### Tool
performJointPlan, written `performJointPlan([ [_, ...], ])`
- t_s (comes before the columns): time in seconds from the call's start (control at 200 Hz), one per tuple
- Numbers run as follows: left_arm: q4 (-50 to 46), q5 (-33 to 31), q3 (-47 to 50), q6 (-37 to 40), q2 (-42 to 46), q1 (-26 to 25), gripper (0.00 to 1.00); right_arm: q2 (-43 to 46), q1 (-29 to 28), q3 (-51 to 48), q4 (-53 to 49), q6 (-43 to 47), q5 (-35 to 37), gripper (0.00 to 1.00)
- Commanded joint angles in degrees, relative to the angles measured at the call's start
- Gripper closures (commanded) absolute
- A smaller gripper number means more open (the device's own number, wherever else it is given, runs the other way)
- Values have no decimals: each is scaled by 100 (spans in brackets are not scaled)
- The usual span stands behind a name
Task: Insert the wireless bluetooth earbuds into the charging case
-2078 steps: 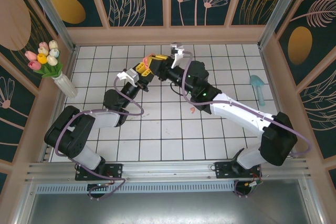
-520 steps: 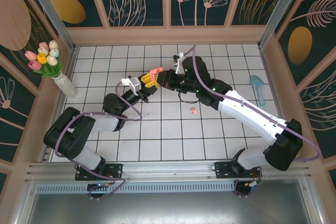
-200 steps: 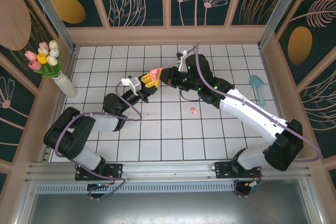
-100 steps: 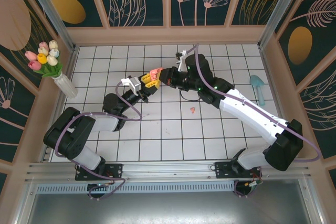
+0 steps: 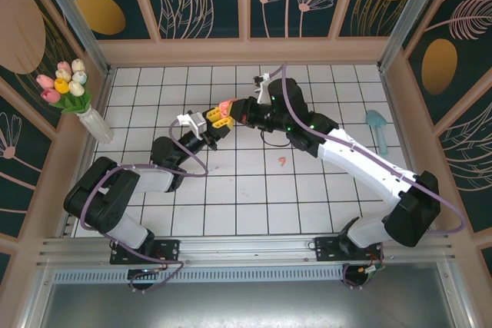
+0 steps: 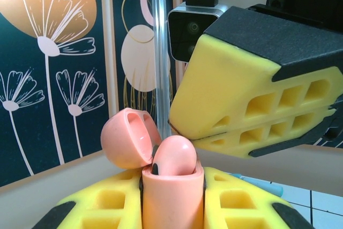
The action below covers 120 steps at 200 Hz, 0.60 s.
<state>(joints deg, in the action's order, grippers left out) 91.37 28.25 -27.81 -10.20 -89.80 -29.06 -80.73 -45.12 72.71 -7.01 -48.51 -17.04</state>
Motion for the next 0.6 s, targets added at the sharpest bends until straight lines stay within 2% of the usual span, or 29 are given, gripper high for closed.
performJointPlan([
  [0.0, 758, 117, -128, -57, 15, -34, 100, 8, -62, 4, 103, -2, -28, 94],
  [0.43, 753, 3, 9, 77, 93, -38, 100, 905, 187, 46, -587, 184, 709, 90],
  [0.485, 752, -28, 51, 112, 120, -34, 100, 1049, 205, -79, -734, 184, 904, 86],
  [0.596, 745, -132, 156, 191, 214, -38, 100, 1330, 206, -480, -1287, 122, 1573, 71],
])
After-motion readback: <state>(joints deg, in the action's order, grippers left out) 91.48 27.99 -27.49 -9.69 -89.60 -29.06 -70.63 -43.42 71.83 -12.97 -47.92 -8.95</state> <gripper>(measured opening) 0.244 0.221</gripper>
